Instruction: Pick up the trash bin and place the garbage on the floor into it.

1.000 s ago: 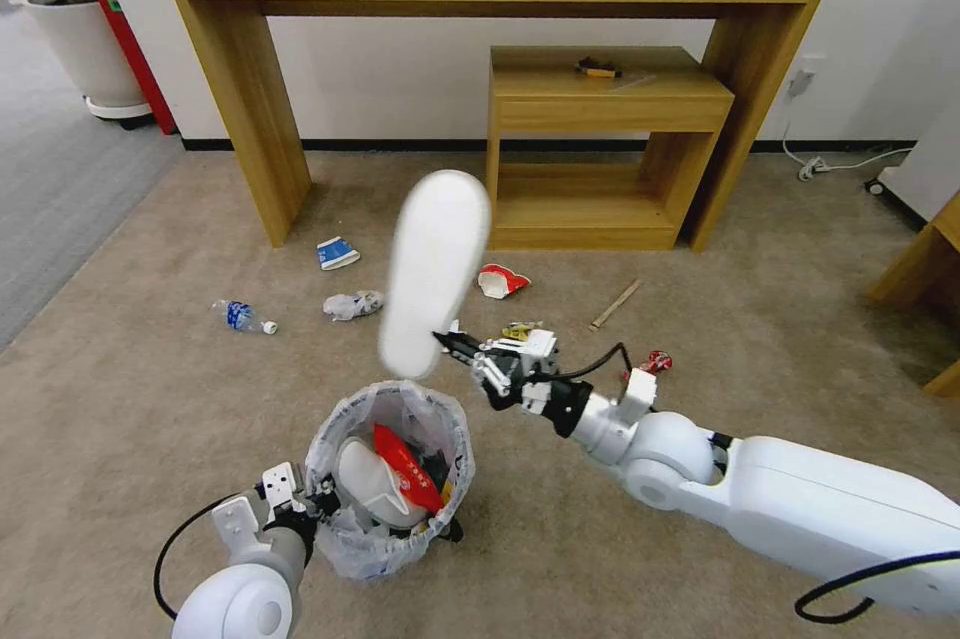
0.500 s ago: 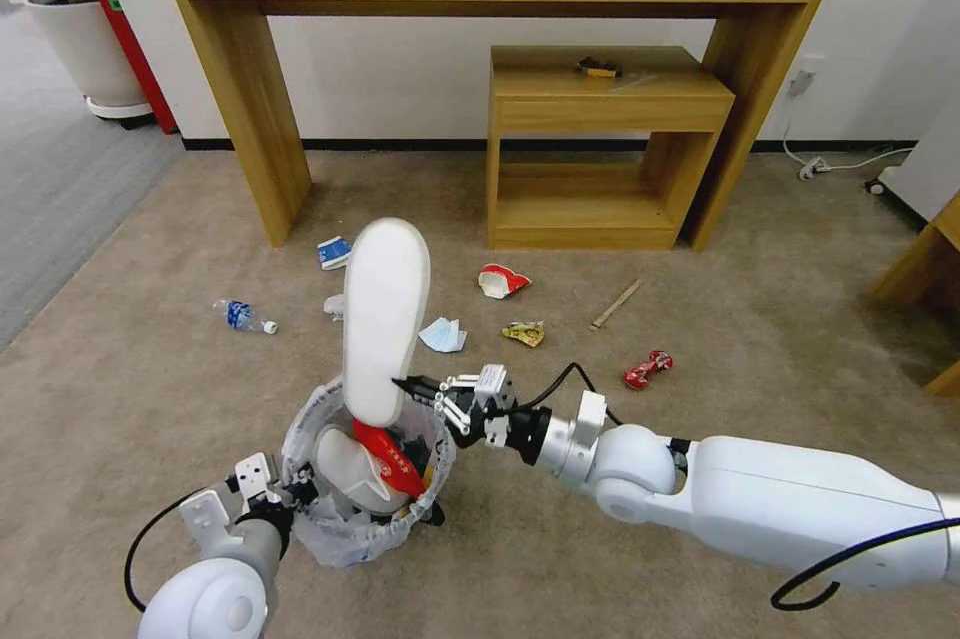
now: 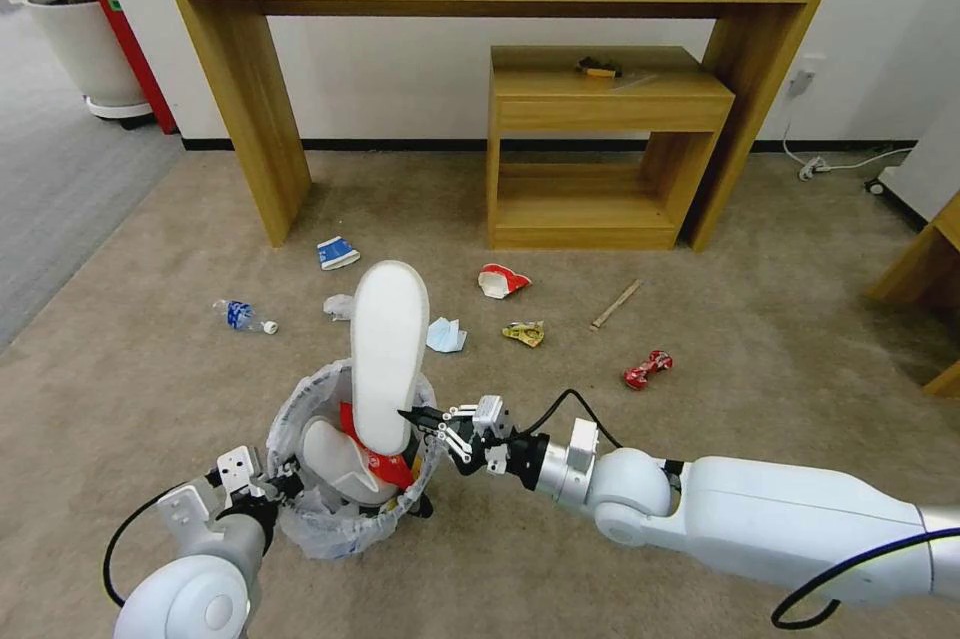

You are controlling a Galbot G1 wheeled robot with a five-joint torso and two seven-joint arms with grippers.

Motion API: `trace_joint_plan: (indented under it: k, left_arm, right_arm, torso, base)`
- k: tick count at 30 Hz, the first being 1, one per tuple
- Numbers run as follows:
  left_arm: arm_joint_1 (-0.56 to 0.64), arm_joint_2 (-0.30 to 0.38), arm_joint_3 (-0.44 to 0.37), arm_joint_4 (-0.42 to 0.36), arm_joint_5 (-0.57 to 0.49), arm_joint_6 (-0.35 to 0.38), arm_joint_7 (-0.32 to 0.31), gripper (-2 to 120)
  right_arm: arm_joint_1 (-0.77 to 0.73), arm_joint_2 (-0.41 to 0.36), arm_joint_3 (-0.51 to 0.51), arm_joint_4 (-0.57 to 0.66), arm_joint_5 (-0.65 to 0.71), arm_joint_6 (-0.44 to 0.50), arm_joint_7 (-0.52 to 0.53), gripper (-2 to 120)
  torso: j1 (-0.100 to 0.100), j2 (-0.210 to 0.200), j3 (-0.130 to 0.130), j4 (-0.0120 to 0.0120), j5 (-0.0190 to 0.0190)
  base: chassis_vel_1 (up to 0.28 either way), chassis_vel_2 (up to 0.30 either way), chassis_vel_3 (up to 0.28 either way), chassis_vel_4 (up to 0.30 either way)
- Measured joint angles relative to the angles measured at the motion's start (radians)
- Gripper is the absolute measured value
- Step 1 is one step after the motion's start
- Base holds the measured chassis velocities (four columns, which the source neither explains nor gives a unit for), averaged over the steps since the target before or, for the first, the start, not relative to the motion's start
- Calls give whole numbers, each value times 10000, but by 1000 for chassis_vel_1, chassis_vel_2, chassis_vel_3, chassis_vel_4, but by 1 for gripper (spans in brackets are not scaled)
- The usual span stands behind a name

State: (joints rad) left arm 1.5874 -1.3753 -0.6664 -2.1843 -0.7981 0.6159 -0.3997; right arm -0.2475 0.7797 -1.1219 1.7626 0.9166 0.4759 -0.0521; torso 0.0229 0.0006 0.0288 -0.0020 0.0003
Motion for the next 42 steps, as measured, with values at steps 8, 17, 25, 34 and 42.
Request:
trace_joint_plan:
  k: [8,17,25,34,42]
  left_arm:
    - [27,-53,80,-148,26,1,6,0]
    - [-31,-157,215,-14,108,1,15,0]
    - [-103,-218,289,43,121,1,21,0]
    - [-162,-194,228,442,165,-26,53,0]
    - [-185,5,61,587,132,-47,65,0]
  right_arm:
    - [-364,-19,93,-206,-142,33,9,18]
    - [-702,-60,288,-278,-302,85,-12,55]
    - [-680,-42,303,-253,-302,101,16,80]
    - [-1129,96,1272,196,60,-154,609,100]
    - [-2703,142,4881,-219,-49,-665,1959,100]
  torso:
    - [0,0,0,0,0]
    - [0,0,0,0,0]
    - [0,0,0,0,1]
    - [0,0,0,0,0]
    - [0,0,0,2,2]
  base:
    - [0,0,0,0]
    - [0,0,0,0]
    - [0,0,0,0]
    - [0,0,0,0]
    - [0,0,0,0]
